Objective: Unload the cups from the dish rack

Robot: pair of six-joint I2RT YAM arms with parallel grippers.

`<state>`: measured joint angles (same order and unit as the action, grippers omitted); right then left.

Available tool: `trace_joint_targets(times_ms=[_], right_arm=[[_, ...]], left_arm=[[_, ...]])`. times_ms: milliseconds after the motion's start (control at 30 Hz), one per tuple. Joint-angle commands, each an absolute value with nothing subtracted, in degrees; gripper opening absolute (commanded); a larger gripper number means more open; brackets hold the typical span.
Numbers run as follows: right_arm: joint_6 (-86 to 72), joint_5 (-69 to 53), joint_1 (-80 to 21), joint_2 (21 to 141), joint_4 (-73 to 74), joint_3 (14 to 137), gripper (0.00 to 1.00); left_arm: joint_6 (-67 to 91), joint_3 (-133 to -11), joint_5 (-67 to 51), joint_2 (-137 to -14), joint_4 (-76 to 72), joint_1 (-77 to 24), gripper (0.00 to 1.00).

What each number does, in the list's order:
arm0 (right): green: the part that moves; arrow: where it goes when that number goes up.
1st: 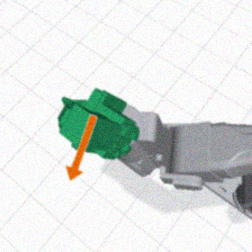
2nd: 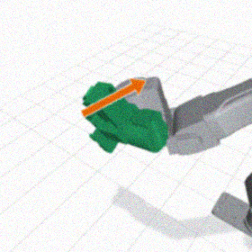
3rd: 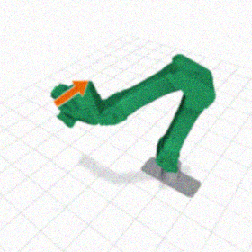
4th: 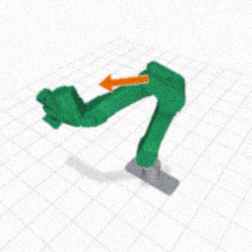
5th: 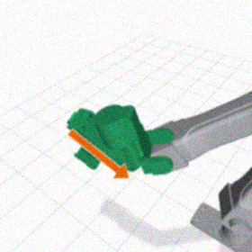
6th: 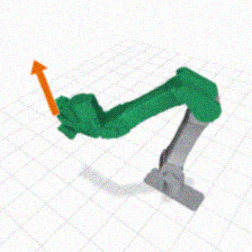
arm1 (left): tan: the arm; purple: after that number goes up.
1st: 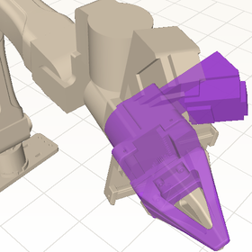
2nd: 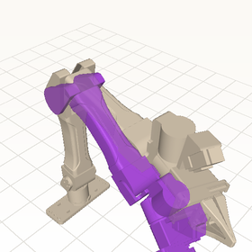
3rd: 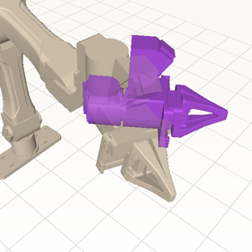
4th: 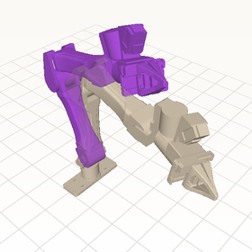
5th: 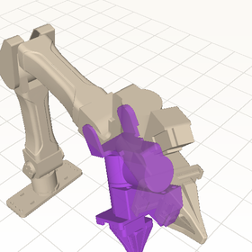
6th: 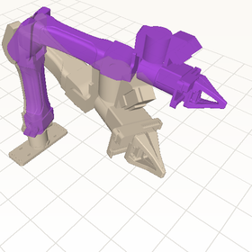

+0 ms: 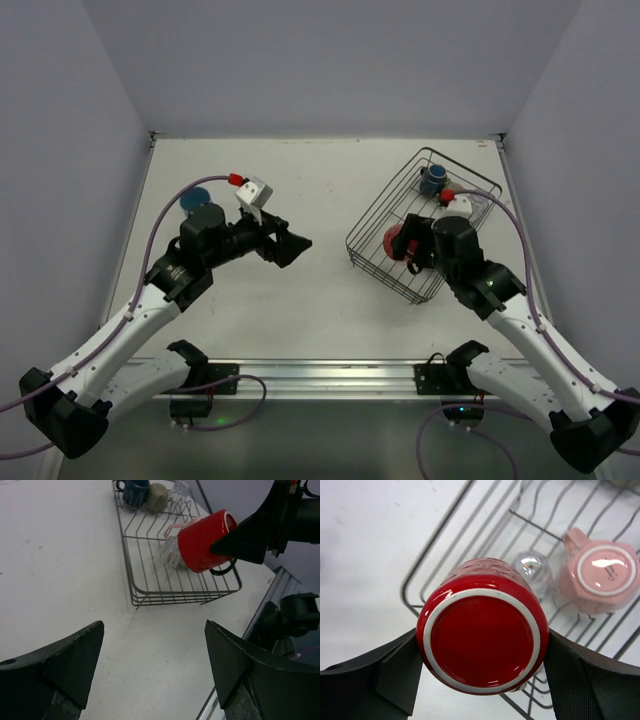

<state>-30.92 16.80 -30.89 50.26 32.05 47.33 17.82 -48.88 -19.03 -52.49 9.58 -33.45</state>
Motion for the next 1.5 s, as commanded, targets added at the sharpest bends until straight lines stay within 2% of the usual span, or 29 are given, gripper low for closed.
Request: trace_joint_targets(times_ms=[0,333,400,567,833,933,1000,1033,1100,1133,1233,1267,1300,1367,1467], right_arm=[[-30.6,14.1,-31.1,47.0,21.3,47.3,0.29],[-38.6,-7.8,-31.1,44.1,1.5,42.5,0.27],[-41.5,-12.0,-31.0,43.9,-4.3,41.5,0.27],[-46.5,-13.8,-31.0,43.3,-14.9,37.1,0.26],[-54.1,-17.6,-31.1,46.0,-23.6,32.5,0.26],[-55.7,-18.8,-31.1,46.7,-25.0,31.5,0.26],[-57.4,-19.2,-31.0,46.8,-26.8,30.8,0.26],[-58.0,-19.2,-31.1,46.9,-27.4,29.8,0.26],[-59.8,-18.9,-31.1,46.8,-29.2,28.6,0.27],[-60.4,-18.9,-31.0,47.3,-30.1,27.6,0.3],[-62.1,-19.2,-31.1,48.2,-31.5,26.5,0.55],[-62.7,-19.3,-31.0,48.9,-31.8,26.3,0.64],[-62.8,-19.7,-31.0,49.3,-32.1,26.2,0.81],[-62.5,-19.5,-31.1,49.7,-31.1,26.5,0.97],[-60.4,-18.7,-31.0,49.8,-28.0,28.3,0.99]], left_arm=[[24.4,-46.4,-28.2,-53.0,-0.7,-33.7,0.85],[44.5,-38.5,-37.8,-59.3,-29.9,-33.8,0.67],[46.2,-38.3,-38.0,-61.9,-33.5,-33.8,0.66],[49.3,-37.6,-36.7,-66.3,-39.5,-34.0,0.66],[51.7,-38.8,-37.2,-71.5,-48.1,-35.9,0.63],[52.6,-38.7,-37.7,-72.4,-50.5,-36.8,0.58],[53.6,-37.9,-38.0,-72.8,-53.9,-37.0,0.5],[54.7,-37.2,-36.6,-72.5,-55.1,-37.1,0.4],[54.5,-35.2,-33.7,-70.3,-56.5,-37.4,0.29],[54.1,-34.8,-32.0,-68.9,-56.5,-37.5,0.17],[52.9,-34.4,-30.8,-66.8,-56.5,-37.7,0.0],[52.7,-34.4,-30.6,-66.4,-56.3,-37.7,0.0],[52.1,-34.4,-30.3,-65.9,-56.1,-37.6,0.0],[51.2,-34.5,-29.4,-64.0,-54.9,-37.6,0.0],[50.2,-34.5,-29.0,-60.8,-54.2,-37.6,0.0]])
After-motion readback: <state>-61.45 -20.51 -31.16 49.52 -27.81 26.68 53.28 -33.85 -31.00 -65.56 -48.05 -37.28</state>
